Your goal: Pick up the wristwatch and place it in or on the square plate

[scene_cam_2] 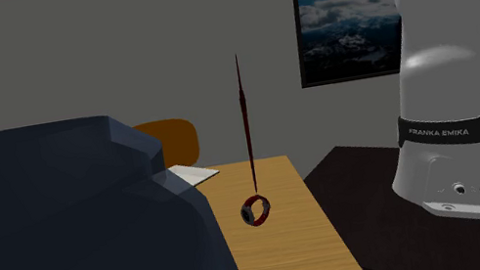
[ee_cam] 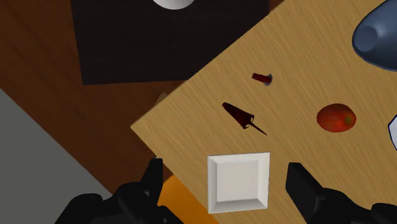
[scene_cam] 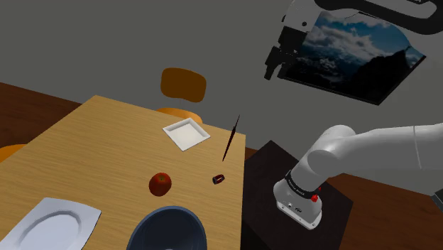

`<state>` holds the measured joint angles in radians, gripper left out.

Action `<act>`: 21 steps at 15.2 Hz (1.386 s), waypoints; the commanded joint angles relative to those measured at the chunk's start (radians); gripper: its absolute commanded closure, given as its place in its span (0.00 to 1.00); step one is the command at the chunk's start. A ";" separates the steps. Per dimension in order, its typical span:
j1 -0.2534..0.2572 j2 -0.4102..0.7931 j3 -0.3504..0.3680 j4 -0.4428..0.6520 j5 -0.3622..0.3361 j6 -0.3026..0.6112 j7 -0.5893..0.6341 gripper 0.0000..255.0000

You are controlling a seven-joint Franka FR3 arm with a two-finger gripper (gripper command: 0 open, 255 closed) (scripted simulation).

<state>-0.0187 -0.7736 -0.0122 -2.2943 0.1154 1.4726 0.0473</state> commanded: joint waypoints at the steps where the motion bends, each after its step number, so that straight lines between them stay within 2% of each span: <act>1: 0.000 0.000 0.000 0.000 0.000 0.000 0.000 0.00; 12: 0.062 -0.084 0.179 -0.358 0.105 0.300 0.125 0.00; 17: 0.108 -0.053 0.277 -0.478 0.172 0.463 0.186 0.00; 21: 0.148 0.018 0.365 -0.549 0.231 0.613 0.236 0.00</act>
<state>0.1123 -0.7755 0.3205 -2.8235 0.3237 2.0394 0.2610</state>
